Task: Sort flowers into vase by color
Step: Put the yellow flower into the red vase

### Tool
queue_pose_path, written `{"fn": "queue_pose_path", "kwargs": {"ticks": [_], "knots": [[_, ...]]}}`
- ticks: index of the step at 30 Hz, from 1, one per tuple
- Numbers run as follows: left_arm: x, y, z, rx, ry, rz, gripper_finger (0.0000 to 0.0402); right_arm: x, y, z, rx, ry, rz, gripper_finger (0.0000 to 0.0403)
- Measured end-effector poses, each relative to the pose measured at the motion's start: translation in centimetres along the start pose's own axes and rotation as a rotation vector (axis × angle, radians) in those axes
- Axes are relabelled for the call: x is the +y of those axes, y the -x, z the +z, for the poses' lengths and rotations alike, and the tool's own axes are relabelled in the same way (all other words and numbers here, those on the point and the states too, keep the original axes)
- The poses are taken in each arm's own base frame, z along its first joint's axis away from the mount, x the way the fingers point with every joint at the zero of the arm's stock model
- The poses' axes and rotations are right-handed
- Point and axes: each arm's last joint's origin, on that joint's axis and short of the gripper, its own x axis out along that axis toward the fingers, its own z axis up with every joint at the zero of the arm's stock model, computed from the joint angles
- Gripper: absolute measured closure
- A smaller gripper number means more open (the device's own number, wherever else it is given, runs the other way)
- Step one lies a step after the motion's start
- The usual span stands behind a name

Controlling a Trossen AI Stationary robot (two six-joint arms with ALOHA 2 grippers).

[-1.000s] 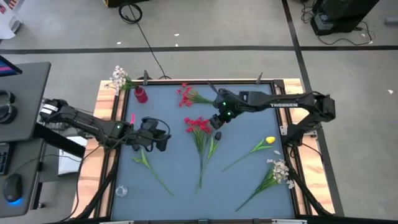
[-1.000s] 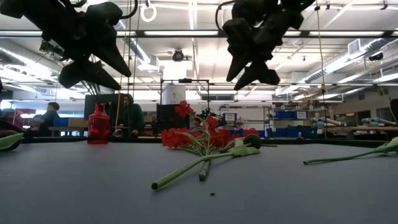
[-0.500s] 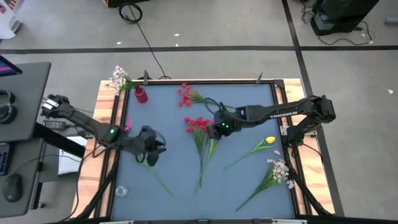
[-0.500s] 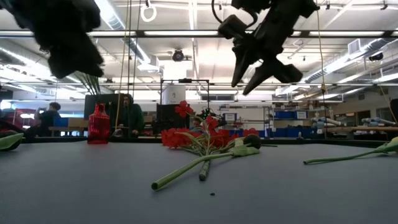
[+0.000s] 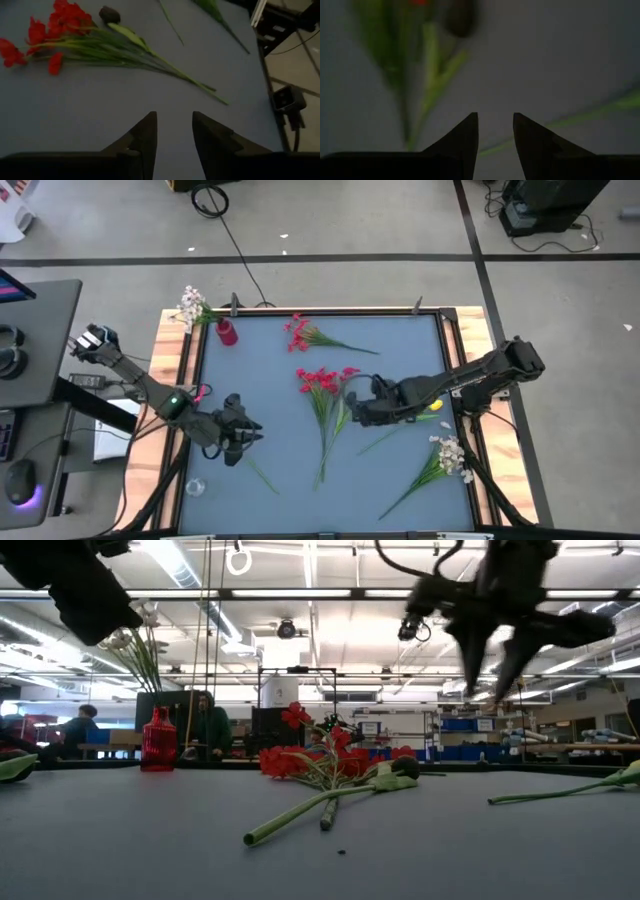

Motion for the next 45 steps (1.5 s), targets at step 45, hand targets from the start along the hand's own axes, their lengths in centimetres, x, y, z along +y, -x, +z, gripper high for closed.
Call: {"fn": "queue_pose_path", "kwargs": {"ticks": [45], "knots": [[0.1, 0.0, 0.0, -0.007, -0.007, 0.019, 0.0274, -8.1, -7.6, 1.4, -0.015, -0.426, -0.335, 0.0286]]}}
